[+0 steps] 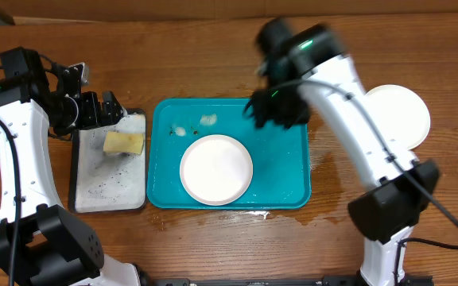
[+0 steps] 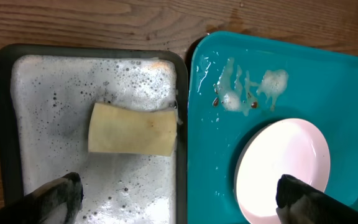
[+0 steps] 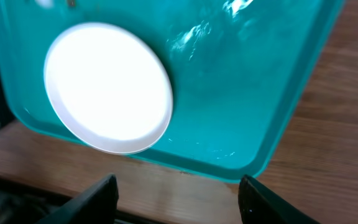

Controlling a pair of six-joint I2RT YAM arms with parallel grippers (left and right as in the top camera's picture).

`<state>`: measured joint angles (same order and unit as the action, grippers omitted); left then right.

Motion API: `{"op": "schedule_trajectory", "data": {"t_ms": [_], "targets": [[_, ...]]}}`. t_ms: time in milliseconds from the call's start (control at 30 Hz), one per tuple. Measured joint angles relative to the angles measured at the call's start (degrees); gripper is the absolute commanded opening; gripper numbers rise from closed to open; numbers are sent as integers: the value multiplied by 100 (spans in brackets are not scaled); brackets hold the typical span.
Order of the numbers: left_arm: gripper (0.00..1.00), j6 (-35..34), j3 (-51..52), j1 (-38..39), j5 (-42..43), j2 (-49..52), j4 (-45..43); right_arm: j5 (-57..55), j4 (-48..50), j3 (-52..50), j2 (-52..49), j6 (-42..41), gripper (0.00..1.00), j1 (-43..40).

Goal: Clean dirty plates on tray and stack at the side
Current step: 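Move the right gripper down to the white plate's rim on the teal tray, then grip the white plate rim and lift it with the right gripper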

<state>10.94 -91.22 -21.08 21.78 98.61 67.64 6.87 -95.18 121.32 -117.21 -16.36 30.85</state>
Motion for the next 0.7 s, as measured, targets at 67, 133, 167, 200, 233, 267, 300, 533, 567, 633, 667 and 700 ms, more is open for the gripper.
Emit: {"op": "schedule_trajectory", "data": {"t_ms": [67, 133, 167, 200, 233, 267, 300, 533, 567, 633, 667, 700], "targets": [[100, 0, 0, 0, 2, 0, 0, -138, 240, -367, 0, -52, 64, 271], [100, 0, 0, 0, 0, 0, 0, -243, 588, -787, 0, -79, 64, 444], [100, 0, 0, 0, 0, 0, 0, -273, 793, -1032, 0, -96, 64, 507], [100, 0, 0, 0, 0, 0, -2, -321, 1010, -1276, 0, -105, 64, 568], [100, 0, 0, 0, 0, 0, -2, -334, 1246, -1506, 0, -120, 63, 608], [100, 0, 0, 0, 0, 0, -2, -356, 1471, -1696, 0, -127, 63, 645], [100, 0, 0, 0, 0, 0, 0, -372, 1733, -1919, 0, -136, 61, 680], [100, 0, 0, 0, -2, 0, 0, -439, 3338, -3005, 0, -170, 47, 723], [100, 0, 0, 0, 0, 0, -2, -442, 3432, -3049, 0, -160, 47, 723], [100, 0, 0, 0, 0, 0, 2, -450, 3895, -3283, 0, -166, 45, 723], [100, 0, 0, 0, 0, 0, 0, -457, 4061, -3379, 0, -166, 43, 723], [100, 0, 0, 0, 0, 0, 2, -459, 4256, -3534, 0, -157, 41, 723]]}}
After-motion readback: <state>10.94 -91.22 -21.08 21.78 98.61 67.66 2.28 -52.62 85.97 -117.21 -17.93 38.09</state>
